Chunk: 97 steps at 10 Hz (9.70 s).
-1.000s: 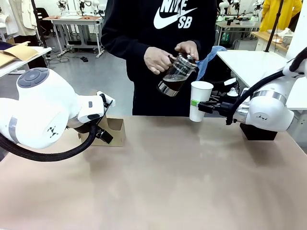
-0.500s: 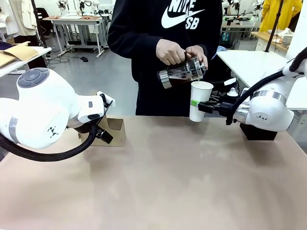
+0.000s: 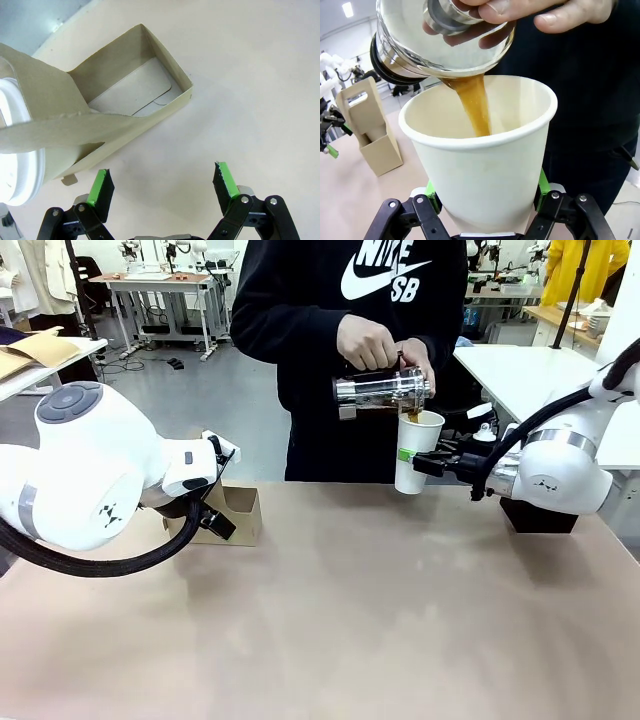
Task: Pour a drink into a cup and package it in a carrier.
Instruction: When a person places the Paper Cup Lid on the 600 ml Paper Cup , lift the 600 ml Paper Cup.
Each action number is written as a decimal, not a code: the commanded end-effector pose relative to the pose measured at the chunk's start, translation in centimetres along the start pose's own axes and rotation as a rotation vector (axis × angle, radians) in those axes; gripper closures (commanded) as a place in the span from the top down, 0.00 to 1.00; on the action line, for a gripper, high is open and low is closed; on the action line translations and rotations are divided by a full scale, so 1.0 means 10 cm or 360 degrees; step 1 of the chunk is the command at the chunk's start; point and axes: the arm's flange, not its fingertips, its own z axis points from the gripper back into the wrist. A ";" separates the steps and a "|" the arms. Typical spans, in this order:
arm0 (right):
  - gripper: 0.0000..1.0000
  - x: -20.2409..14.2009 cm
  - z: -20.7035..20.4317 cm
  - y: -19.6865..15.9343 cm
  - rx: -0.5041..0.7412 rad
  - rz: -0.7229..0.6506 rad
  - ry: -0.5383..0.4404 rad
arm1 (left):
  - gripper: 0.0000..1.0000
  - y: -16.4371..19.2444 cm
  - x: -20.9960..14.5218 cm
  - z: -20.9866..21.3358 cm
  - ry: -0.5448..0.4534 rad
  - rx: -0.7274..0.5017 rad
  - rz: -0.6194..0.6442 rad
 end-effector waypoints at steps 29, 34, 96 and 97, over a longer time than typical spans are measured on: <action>0.80 0.03 -0.01 0.03 -0.0013 -0.0010 -0.0017 | 1.00 0.01 0.00 0.00 -0.0001 -0.0002 0.0003; 0.80 0.03 -0.01 0.03 -0.0013 -0.0010 -0.0017 | 1.00 0.01 0.00 0.00 -0.0001 -0.0002 0.0003; 0.80 0.27 0.00 0.18 0.0008 -0.0026 0.0032 | 1.00 0.01 0.00 0.00 -0.0001 -0.0002 0.0003; 0.80 0.53 0.08 0.24 0.0001 -0.0006 0.0041 | 1.00 0.01 0.00 0.00 -0.0001 -0.0002 0.0003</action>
